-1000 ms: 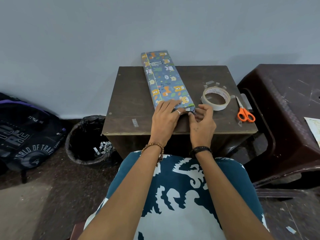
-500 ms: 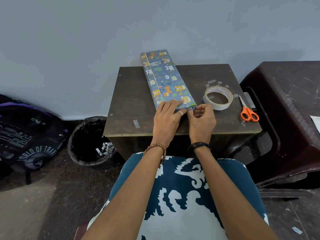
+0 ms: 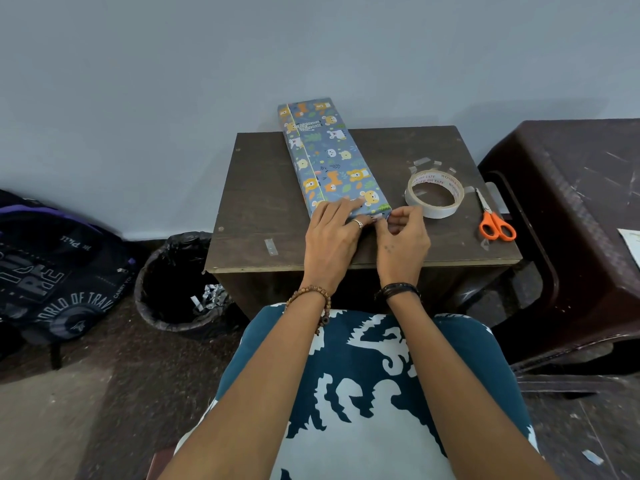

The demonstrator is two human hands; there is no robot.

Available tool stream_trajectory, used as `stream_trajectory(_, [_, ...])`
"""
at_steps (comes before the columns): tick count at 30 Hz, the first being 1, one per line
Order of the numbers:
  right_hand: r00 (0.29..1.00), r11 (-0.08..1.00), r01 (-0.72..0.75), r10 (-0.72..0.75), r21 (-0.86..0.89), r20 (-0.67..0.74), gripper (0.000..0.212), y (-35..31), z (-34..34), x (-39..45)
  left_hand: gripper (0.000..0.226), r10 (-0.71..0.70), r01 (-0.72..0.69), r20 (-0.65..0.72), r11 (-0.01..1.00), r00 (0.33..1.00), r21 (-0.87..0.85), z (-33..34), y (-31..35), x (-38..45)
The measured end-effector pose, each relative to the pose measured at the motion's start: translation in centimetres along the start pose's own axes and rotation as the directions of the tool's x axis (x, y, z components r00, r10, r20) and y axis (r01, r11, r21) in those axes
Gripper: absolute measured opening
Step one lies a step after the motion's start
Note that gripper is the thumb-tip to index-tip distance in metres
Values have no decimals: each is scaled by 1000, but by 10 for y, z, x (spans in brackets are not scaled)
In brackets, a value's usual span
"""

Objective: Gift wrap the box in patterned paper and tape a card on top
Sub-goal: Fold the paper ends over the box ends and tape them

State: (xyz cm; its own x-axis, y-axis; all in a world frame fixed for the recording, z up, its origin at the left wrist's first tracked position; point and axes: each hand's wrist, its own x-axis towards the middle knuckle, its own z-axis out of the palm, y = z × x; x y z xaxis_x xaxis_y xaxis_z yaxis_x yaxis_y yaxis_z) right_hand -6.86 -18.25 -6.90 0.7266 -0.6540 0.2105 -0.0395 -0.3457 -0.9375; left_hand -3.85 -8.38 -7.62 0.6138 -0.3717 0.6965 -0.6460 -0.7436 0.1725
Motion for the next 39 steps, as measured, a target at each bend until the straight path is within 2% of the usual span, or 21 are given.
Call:
stream_trajectory(3, [1000, 999, -20, 21, 46, -18, 24, -3, 0, -1, 9, 2, -2, -1, 1000, 1000, 11, 0, 0, 0])
stream_trajectory(7, [1000, 999, 5, -5, 53, -11, 40, -4, 0, -2, 16, 1, -1, 5, 1000, 1000, 2, 0, -1, -1])
stream_trajectory(10, [1000, 998, 15, -15, 57, 10, 47, -4, -1, -4, 11, -8, 8, 14, 1000, 1000, 9, 0, -2, 0])
stream_trajectory(15, [999, 999, 47, -47, 25, 25, 48, -5, -4, -8, 9, -16, 16, 49, 1000, 999, 17, -1, -1, 0])
stream_trajectory(19, [989, 992, 124, -120, -37, 86, 49, -4, -4, -9, 9, -4, 4, 35, 1000, 999, 3, 0, -2, 0])
stream_trajectory(22, [980, 987, 159, -154, -30, 127, 51, -4, -1, -12, 8, -16, 14, 78, 999, 997, 36, 1, -2, -1])
stream_trajectory(26, [981, 988, 152, -151, -1, 121, 56, -5, 0, -13, 9, -16, 11, 99, 999, 995, 52, -1, -1, -1])
stream_trajectory(30, [980, 980, 182, -174, -84, 94, 64, -1, -2, -11, 11, 8, -13, 77, 998, 997, 60, 1, -3, -1])
stream_trajectory(33, [974, 977, 201, -192, -73, 122, 67, -1, -4, -9, 14, 17, -22, 64, 997, 998, 76, 3, -3, -2])
stream_trajectory(37, [972, 974, 212, -202, -83, 117, 64, -2, -5, -9, 8, 22, -26, 54, 996, 998, 83, 3, -4, -1])
stream_trajectory(39, [973, 974, 208, -197, -86, 117, 63, -2, -7, -8, 13, 21, -27, 62, 996, 998, 90, 3, -4, -1])
